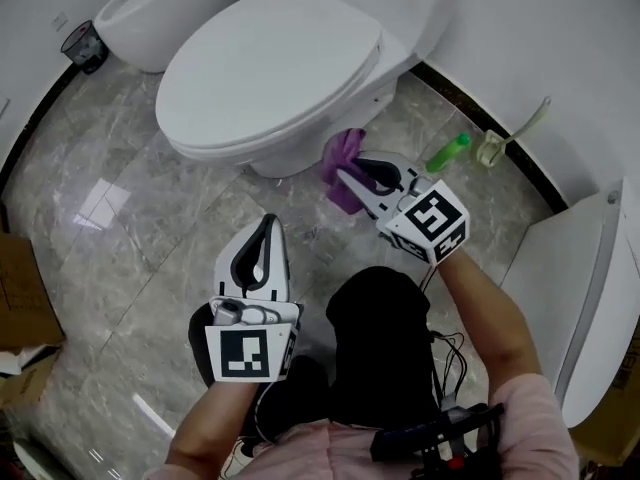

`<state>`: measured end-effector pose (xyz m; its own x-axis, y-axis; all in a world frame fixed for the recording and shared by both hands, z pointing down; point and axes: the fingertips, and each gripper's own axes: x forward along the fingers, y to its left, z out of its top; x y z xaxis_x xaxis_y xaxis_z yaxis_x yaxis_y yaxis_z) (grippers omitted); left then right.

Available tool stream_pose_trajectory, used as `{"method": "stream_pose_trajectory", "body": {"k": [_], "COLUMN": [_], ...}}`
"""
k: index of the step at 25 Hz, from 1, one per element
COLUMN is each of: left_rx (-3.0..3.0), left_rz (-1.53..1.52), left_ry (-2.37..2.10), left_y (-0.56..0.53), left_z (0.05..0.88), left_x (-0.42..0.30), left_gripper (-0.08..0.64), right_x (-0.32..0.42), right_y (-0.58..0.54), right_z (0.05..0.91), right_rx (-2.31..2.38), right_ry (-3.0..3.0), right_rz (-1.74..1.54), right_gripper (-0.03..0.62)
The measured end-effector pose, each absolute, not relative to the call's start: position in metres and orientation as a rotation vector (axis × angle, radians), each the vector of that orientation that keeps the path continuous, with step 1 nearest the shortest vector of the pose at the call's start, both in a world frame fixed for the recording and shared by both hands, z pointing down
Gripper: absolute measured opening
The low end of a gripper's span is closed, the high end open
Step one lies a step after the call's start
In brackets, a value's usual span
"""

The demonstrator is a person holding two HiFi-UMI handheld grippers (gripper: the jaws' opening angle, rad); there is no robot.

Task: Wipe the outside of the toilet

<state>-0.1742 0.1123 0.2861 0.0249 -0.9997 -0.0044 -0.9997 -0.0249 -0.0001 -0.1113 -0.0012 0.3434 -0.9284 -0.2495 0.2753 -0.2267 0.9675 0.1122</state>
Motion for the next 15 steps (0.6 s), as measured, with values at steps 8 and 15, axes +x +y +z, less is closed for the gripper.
{"method": "stream_pose_trajectory", "body": {"k": [8, 15], "left_rx": [-2.273, -2.257], "left_rz": [0.015, -0.056], "left_ry": [2.188, 2.228], "left_y": [0.093, 0.072], "left_z": [0.313, 0.328], "left_x": [-0.158, -0.151], "left_gripper": [0.008, 0.008], "right_x": [-0.02, 0.011], "right_y": [-0.102, -0.165], "right_z": [0.348, 0.411], "right_rx": [0.863, 0.99], "right_ry": [-2.751, -2.678], "right_rz": [-0.098, -0.009], "right_gripper": [0.06, 0.06]}}
